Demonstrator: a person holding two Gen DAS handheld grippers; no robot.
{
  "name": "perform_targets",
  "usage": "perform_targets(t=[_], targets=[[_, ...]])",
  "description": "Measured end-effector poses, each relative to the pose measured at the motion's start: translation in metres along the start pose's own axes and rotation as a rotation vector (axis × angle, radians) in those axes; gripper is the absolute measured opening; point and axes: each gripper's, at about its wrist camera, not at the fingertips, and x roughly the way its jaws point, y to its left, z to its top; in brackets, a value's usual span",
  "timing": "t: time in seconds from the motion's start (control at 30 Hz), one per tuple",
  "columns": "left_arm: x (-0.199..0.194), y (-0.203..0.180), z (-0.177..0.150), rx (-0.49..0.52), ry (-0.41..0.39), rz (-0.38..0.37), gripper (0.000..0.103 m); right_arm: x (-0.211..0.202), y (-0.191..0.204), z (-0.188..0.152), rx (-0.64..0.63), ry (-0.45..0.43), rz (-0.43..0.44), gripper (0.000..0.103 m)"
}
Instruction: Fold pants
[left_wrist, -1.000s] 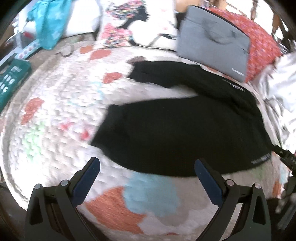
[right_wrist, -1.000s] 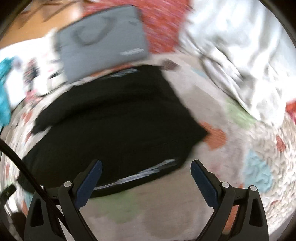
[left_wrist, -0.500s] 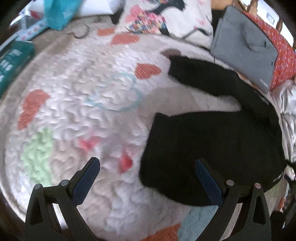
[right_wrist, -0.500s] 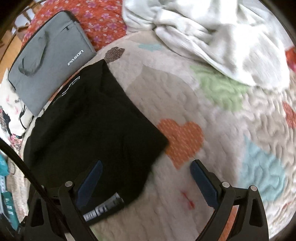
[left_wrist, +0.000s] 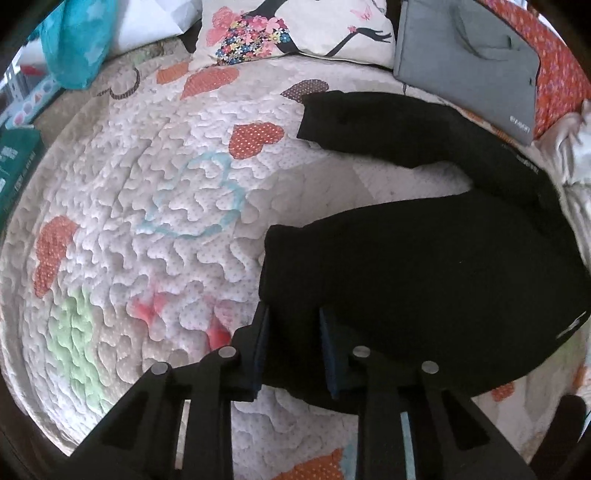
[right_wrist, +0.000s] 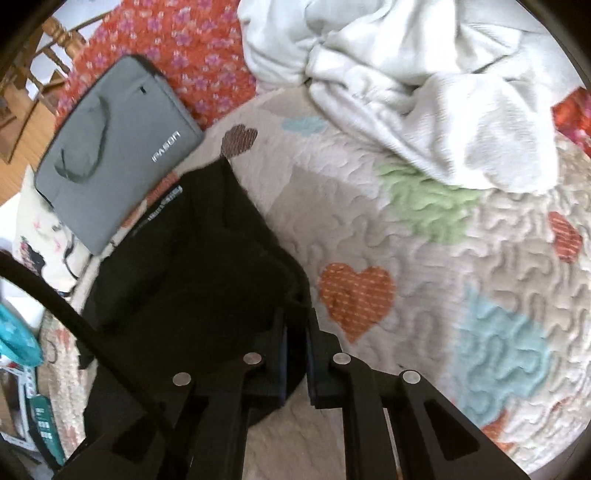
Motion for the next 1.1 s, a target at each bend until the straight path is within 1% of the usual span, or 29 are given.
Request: perform_targets(t=[0.1, 0.23, 0.3, 0.37, 0.47, 0.53, 0.57, 0.6, 0.63, 0.67, 0.7, 0.73, 0.8, 0.87, 0.9, 0.93, 1.0, 1.03, 1.1], targets=[[0.000, 0.006, -0.001, -0.016, 0.010, -0.030, 0.025, -0.007, -0.001, -0.006, -0.017, 0.021, 0.026, 0.009], [0.003, 0.008, -0.004, -0.024, 0.016, -0.040, 0.025, -0.011, 0.007, -0.014, -0.053, -0.005, -0.020, 0.009], [0.001, 0.011, -0.004, -0.043, 0.027, -0.061, 0.023, -0.010, 0.009, -0.014, -0.067, -0.013, -0.039, 0.009], [-0.004, 0.016, -0.005, -0.055, 0.035, -0.080, 0.020, -0.008, 0.005, -0.010, -0.059, -0.007, -0.038, 0.008], [-0.010, 0.020, -0.004, -0.055, 0.046, -0.084, 0.021, -0.010, -0.005, -0.005, -0.046, -0.002, -0.055, 0.009], [-0.011, 0.024, -0.004, -0.057, 0.060, -0.095, 0.026, -0.004, -0.015, -0.004, -0.043, 0.035, -0.098, 0.013], [-0.014, 0.026, -0.005, -0.051, 0.059, -0.103, 0.029, -0.002, -0.022, -0.002, -0.030, 0.043, -0.149, 0.016], [-0.017, 0.027, -0.006, -0.042, 0.050, -0.102, 0.029, -0.003, -0.034, 0.000, 0.008, 0.038, -0.207, 0.023], [-0.022, 0.029, -0.006, -0.032, 0.037, -0.089, 0.029, -0.005, -0.042, 0.001, 0.041, 0.033, -0.210, 0.025], [-0.028, 0.031, -0.006, -0.017, 0.021, -0.070, 0.029, -0.010, -0.052, 0.003, 0.085, 0.020, -0.187, 0.027], [-0.034, 0.035, -0.005, -0.009, 0.006, -0.066, 0.029, -0.015, -0.058, 0.004, 0.115, 0.004, -0.178, 0.029], [-0.040, 0.039, -0.003, -0.011, -0.007, -0.076, 0.029, -0.020, -0.059, 0.005, 0.116, -0.016, -0.186, 0.031], [-0.048, 0.049, 0.008, -0.031, -0.032, -0.095, 0.031, -0.026, -0.048, 0.010, 0.065, -0.048, -0.190, 0.032], [-0.048, 0.053, 0.024, -0.047, -0.042, -0.088, 0.036, -0.025, -0.028, 0.016, 0.005, -0.066, -0.155, 0.037], [-0.045, 0.053, 0.034, -0.053, -0.044, -0.077, 0.037, -0.022, -0.017, 0.019, -0.018, -0.066, -0.131, 0.041], [-0.042, 0.051, 0.043, -0.055, -0.047, -0.074, 0.037, -0.017, -0.004, 0.023, -0.045, -0.059, -0.104, 0.043], [-0.033, 0.043, 0.063, -0.049, -0.057, -0.083, 0.038, -0.001, 0.031, 0.029, -0.116, -0.038, -0.059, 0.044], [-0.026, 0.038, 0.076, -0.042, -0.059, -0.088, 0.039, 0.003, 0.042, 0.026, -0.138, -0.031, -0.045, 0.044], [-0.014, 0.028, 0.094, -0.024, -0.059, -0.094, 0.041, 0.022, 0.075, 0.030, -0.199, 0.002, 0.015, 0.045]])
